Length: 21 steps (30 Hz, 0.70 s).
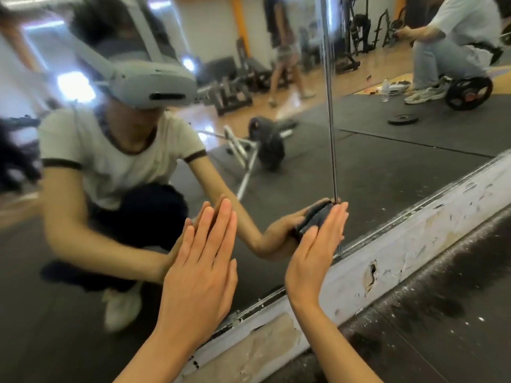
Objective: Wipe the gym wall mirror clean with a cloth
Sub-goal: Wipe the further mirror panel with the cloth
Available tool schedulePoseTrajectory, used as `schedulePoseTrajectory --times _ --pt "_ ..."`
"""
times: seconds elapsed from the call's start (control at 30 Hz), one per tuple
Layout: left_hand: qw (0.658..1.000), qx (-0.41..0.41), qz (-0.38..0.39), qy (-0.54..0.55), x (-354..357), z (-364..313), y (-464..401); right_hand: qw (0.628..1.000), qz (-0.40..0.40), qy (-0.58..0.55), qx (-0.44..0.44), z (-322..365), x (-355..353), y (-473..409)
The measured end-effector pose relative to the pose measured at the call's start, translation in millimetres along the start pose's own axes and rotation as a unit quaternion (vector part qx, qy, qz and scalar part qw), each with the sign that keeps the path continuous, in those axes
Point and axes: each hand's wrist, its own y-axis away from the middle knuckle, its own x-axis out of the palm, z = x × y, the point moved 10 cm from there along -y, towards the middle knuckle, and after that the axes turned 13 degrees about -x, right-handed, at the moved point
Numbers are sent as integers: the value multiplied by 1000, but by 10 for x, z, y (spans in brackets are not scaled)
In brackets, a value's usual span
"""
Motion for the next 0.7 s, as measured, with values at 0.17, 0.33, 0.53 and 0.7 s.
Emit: schedulePoseTrajectory --times 0.17,0.33,0.53,0.7 --pt "997 2 78 -1 15 50 313 995 36 12 90 -238 -219 168" --pt "990 3 140 -5 -49 246 620 986 71 15 150 -271 -458 390" --pt "978 -13 205 28 -122 544 987 975 183 -22 126 274 -388 761" --pt "924 -144 291 203 -236 715 1374 942 325 -64 56 880 -159 1371"
